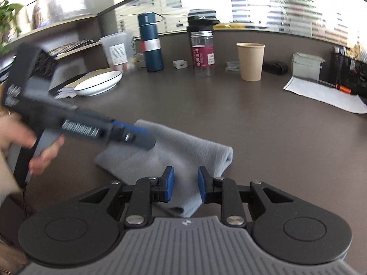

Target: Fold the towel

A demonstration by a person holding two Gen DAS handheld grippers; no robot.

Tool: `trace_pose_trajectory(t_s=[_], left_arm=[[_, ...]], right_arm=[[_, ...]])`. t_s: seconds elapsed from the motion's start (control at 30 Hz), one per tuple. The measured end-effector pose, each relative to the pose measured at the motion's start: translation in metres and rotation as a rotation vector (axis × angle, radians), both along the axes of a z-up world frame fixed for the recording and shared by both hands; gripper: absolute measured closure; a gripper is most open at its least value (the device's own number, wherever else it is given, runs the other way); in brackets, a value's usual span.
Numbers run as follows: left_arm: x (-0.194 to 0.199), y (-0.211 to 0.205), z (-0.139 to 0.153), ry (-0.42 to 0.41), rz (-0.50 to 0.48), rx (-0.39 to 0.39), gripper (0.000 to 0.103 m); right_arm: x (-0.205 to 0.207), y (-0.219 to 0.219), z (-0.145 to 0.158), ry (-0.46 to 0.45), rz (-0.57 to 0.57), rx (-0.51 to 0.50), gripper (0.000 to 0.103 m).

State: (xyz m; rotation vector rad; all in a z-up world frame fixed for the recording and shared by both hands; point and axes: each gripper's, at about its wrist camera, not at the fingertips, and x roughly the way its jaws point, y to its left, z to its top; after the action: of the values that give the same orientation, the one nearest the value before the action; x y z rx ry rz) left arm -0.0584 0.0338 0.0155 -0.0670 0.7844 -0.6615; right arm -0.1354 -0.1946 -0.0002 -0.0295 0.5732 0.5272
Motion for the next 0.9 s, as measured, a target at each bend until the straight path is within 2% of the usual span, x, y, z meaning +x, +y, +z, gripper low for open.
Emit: trace_pose_trajectory(t_s=[0.2,0.3,0.43,0.67,0.73,0.9], left_arm=[[-0.004,0.002,0.004,-0.012,-0.013,0.002,0.081],[-0.009,0.0,0.012,-0.035,-0.035,-0.007,0.08],[-0.016,-0.009,0.016,-0.046,-0.072,-0.002,0.079],[-0.012,-0.006,0.003,-0.012,-0.058,0.011,0.079],[-0.013,-0.006,0.003,-0.014,-0.055,0.014,0.079],[-0.015,-0.008,0.001,-0.02,-0.038,0.011,0.078]], right_arm=[[-0.018,-0.002,0.007,-0.003,0.049,-0.039,0.077],[-0.018,-0.005,0.017,-0.03,0.05,-0.015,0.077],[0.002,-0.009,0.021,-0.027,0.011,0.045,0.077],[0.029,0.005,0.006,0.023,0.007,0.05,0.079],[0.033,0.005,0.003,0.025,-0.006,0.039,0.088],[0.044,-0.002,0.002,0.029,-0.024,0.04,0.093]])
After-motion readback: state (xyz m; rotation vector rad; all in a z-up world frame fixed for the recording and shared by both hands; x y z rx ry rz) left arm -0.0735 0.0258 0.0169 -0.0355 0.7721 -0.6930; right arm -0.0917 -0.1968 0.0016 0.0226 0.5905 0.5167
